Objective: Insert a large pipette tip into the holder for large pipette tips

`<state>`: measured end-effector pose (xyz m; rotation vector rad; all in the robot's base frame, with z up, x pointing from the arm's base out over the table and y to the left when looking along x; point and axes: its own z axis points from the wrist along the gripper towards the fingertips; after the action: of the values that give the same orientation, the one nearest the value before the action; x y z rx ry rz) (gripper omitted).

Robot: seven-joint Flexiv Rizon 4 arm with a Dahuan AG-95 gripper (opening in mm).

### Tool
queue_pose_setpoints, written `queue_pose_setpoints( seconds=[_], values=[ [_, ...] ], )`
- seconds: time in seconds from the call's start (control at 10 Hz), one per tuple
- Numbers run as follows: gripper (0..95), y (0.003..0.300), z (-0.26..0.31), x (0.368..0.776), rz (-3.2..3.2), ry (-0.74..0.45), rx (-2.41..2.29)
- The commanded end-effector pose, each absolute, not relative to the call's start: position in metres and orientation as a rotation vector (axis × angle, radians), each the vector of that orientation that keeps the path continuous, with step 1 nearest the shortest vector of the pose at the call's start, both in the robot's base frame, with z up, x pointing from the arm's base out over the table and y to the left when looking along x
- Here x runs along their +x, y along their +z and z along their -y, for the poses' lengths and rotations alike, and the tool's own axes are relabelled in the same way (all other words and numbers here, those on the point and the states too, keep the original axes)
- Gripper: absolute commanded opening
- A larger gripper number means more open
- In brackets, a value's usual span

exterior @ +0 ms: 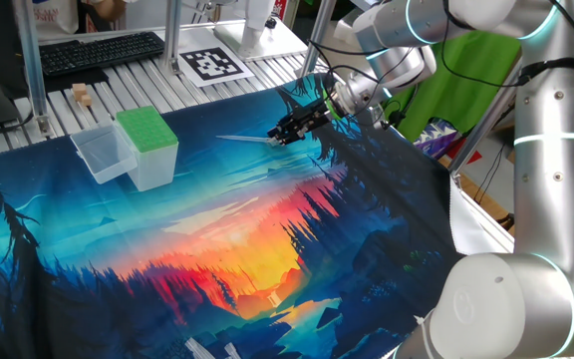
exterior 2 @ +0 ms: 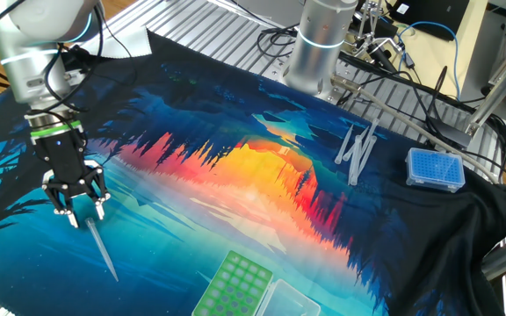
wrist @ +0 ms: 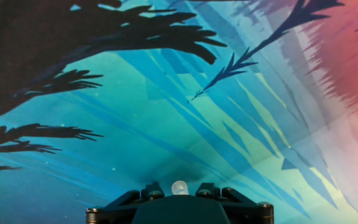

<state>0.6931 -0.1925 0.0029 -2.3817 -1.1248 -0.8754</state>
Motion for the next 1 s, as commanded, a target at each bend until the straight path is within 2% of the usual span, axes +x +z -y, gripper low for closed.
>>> queue_pose_setpoints(
  seconds=[0.1,0.2,1.0],
  values=[
    [19.0,0.0020,0.1929,0.6935,1.133,-0.878,-2.383],
    [0.0,0.0020,0.1928,0.6935,1.133,-0.878,-2.388],
    [0.0,0.0044,0.1905,0.6920,1.133,-0.880,-2.394]
  ],
)
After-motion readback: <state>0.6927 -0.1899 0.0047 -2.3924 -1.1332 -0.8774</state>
